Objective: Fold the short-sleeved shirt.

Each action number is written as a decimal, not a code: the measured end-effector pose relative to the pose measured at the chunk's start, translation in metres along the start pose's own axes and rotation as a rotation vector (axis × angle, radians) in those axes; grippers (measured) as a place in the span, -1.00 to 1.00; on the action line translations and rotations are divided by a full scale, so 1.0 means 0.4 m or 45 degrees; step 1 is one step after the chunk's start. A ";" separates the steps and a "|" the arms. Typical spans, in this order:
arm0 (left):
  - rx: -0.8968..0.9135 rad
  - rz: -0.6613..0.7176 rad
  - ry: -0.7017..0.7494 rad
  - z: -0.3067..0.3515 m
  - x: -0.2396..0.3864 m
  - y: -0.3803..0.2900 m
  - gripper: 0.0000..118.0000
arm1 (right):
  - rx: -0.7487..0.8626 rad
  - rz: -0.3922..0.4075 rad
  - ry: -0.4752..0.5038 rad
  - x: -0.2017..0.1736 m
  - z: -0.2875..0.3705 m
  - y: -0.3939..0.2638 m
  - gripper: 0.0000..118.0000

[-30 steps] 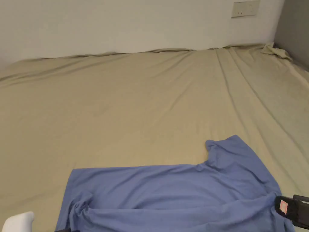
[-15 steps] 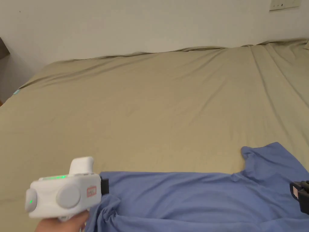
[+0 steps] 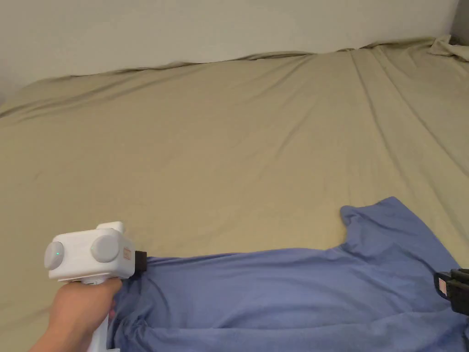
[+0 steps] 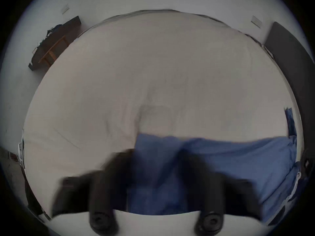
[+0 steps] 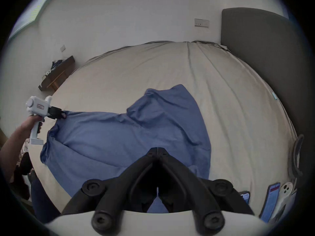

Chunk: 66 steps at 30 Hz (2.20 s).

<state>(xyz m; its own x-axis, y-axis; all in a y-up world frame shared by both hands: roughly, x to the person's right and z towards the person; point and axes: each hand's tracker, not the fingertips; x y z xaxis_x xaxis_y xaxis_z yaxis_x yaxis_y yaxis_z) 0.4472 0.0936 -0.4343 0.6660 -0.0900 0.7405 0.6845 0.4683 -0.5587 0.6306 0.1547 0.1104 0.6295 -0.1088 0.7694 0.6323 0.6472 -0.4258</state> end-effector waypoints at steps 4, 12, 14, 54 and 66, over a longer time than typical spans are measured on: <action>-0.023 0.099 -0.207 0.062 0.015 0.003 -0.97 | -0.006 -0.017 -0.059 0.036 -0.033 0.028 -0.96; 0.100 0.046 -0.240 0.205 0.016 0.012 -0.97 | -0.192 0.047 -0.007 0.149 -0.210 0.176 0.96; 0.107 0.043 -0.240 0.220 0.021 0.010 -0.97 | -0.190 0.101 -0.059 0.136 -0.270 0.187 0.98; 0.036 -0.091 -0.414 0.385 -0.175 -0.314 -0.97 | -0.390 0.293 0.206 0.011 0.154 -0.076 -0.90; -0.048 -0.146 -0.270 0.199 -0.155 -0.415 -0.97 | -0.568 0.256 0.066 0.057 -0.022 -0.184 -0.90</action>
<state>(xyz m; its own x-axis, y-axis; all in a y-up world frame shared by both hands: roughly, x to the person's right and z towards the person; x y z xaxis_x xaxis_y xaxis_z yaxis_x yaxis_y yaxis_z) 0.2686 0.0917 -0.3578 0.5085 0.0479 0.8597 0.7654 0.4323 -0.4768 0.6022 0.0980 0.1550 0.7732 -0.0593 0.6314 0.6208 0.2744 -0.7344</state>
